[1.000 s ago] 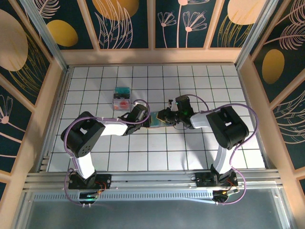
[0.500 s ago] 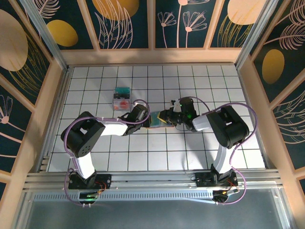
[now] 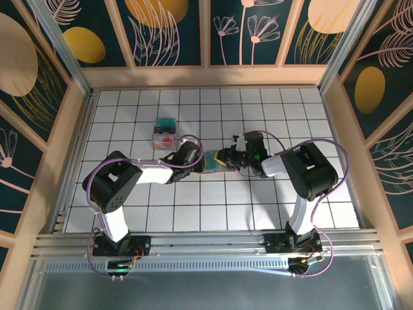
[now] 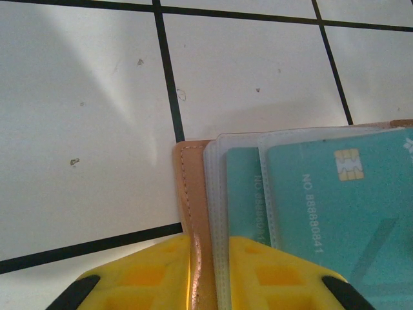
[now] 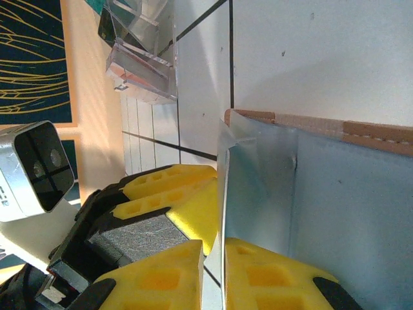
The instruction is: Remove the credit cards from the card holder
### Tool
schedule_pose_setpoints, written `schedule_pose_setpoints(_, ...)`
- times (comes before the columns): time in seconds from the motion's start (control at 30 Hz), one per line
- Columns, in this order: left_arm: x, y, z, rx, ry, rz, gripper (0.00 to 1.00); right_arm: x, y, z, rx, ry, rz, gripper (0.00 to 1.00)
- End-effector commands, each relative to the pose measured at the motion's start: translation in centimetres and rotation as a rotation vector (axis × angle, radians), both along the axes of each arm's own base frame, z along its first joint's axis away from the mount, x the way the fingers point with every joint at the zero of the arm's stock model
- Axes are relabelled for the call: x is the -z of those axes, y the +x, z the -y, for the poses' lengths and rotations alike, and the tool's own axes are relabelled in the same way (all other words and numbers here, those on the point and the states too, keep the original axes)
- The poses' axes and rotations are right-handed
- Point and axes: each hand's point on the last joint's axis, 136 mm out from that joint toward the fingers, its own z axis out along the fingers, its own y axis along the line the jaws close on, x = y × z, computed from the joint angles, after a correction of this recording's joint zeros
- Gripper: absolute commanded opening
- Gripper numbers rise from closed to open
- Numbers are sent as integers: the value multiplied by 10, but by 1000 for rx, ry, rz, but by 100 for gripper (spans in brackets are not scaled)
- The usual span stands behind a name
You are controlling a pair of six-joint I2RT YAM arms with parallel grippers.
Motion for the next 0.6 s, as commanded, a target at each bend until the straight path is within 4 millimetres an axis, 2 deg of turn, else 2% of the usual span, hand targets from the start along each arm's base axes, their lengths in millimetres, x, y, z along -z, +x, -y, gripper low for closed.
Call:
schedule_pose_setpoints(0.0,35,-23,-16,0,94,-126,21,-15,0,1,-18,26,40,16)
schedule_pose_setpoints(0.57,35,-23,-18,-6,100,-123,20,-13,1,9,3,11,34,16)
